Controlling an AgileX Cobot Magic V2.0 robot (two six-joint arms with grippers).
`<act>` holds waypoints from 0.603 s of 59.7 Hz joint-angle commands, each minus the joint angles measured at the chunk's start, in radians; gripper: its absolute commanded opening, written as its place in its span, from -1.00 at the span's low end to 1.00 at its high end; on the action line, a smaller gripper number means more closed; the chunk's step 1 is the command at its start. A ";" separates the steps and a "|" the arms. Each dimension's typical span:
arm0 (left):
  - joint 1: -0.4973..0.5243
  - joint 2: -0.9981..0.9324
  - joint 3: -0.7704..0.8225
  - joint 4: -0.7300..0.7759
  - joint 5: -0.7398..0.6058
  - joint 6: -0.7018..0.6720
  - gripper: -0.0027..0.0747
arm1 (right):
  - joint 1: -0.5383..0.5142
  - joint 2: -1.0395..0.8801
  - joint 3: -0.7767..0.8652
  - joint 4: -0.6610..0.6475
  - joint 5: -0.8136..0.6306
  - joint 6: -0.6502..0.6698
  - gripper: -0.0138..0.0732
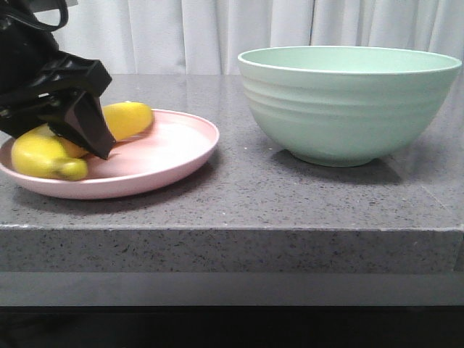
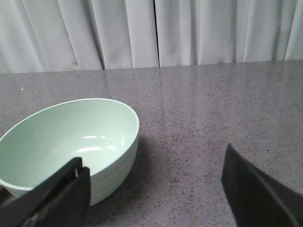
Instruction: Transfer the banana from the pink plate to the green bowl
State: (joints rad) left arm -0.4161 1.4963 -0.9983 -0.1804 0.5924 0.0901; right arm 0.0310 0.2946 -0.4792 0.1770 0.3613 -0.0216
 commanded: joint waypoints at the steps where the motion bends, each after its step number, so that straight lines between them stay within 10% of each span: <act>1: -0.006 -0.028 -0.033 -0.015 -0.069 -0.002 -0.26 | -0.007 0.017 -0.027 -0.007 -0.078 -0.005 0.67; 36: -0.028 -0.071 -0.260 -0.015 -0.002 -0.002 -0.48 | -0.007 0.029 -0.035 0.166 -0.061 -0.004 0.67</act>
State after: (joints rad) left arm -0.4196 1.4871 -1.1712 -0.1804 0.6041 0.0901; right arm 0.0310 0.2962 -0.4792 0.2698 0.3513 -0.0216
